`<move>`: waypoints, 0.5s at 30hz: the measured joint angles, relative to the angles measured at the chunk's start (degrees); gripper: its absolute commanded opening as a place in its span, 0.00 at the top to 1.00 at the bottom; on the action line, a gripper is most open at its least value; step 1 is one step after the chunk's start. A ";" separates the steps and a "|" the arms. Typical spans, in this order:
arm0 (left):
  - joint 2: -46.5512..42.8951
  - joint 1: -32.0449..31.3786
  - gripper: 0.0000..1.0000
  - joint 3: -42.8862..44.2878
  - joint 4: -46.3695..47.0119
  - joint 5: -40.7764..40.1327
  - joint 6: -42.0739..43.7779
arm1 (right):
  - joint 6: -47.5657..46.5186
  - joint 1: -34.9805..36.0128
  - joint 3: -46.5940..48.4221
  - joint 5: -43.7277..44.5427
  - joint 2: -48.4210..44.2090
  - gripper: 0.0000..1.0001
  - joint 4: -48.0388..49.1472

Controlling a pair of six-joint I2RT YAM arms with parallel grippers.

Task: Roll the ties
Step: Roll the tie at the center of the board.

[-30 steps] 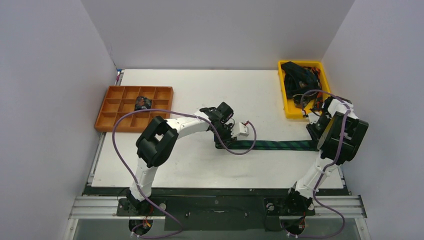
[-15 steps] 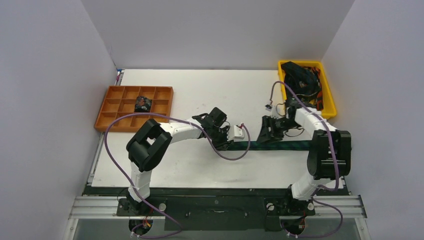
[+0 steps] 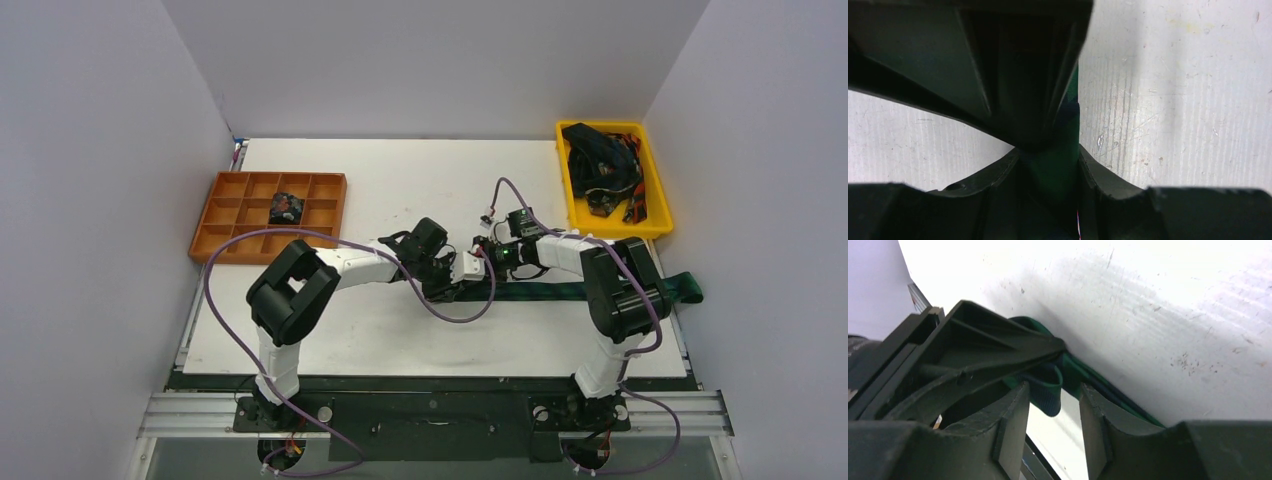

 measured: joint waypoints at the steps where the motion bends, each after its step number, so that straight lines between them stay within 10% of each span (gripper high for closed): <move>1: -0.02 0.02 0.66 -0.11 0.13 0.04 -0.07 | 0.70 0.07 0.00 -0.09 0.61 0.66 0.94; 5: -0.04 0.11 0.66 -0.15 0.28 0.20 -0.61 | 1.84 0.42 -0.04 -1.18 1.88 0.67 2.38; 9: -0.04 0.33 0.65 -0.15 0.28 0.61 -0.85 | 0.57 0.48 -0.07 -2.01 2.03 0.91 1.92; 15: -0.22 0.83 0.36 -0.70 0.70 2.64 -2.01 | -4.44 0.46 0.94 -1.14 3.41 1.00 -1.90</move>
